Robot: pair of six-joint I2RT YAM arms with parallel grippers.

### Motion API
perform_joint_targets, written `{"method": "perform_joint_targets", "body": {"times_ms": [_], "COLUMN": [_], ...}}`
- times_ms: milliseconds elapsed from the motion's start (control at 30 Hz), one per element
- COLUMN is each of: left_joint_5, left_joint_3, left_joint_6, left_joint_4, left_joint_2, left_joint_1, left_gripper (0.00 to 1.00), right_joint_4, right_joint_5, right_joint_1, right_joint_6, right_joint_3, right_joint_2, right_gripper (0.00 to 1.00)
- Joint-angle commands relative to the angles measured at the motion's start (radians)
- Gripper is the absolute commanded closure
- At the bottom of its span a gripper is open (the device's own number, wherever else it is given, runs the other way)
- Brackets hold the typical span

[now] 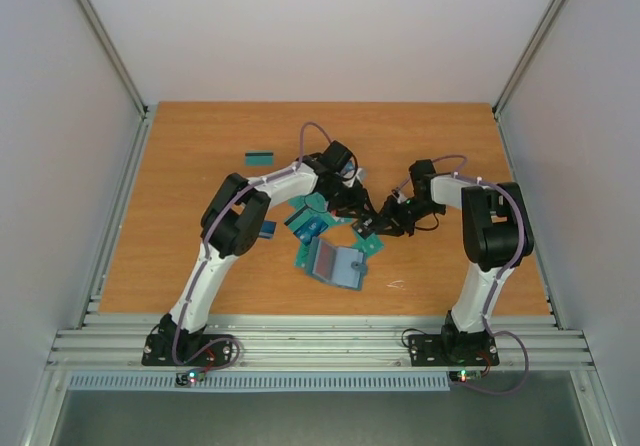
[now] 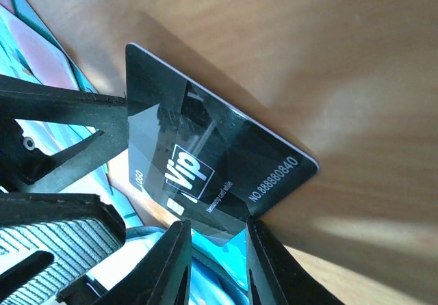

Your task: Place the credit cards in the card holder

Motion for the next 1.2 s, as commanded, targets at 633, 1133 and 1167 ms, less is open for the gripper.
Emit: {"method": "perform_joint_targets", "body": {"times_ms": [633,1133,1167], "left_joint_5": [0.148,-0.024,-0.030], "left_joint_3": [-0.141,-0.094,-0.094], "left_joint_6": [-0.018,0.070,0.072], "left_joint_4": [0.149,-0.021,-0.022], "left_joint_2": [-0.121,-0.123,-0.124], "left_joint_1": [-0.052,-0.052,-0.051], "left_gripper": [0.57,0.84,0.89], "right_joint_4": [0.038,0.038,0.038], "right_joint_5": [0.065,0.053,0.053], "right_joint_1": [0.008,0.006,0.006], "right_joint_6": [0.016,0.008,0.008], "right_joint_3": [-0.036,-0.036,-0.036], "right_joint_2": [0.030,0.038,0.038], "right_gripper": [0.75,0.76,0.76]}}
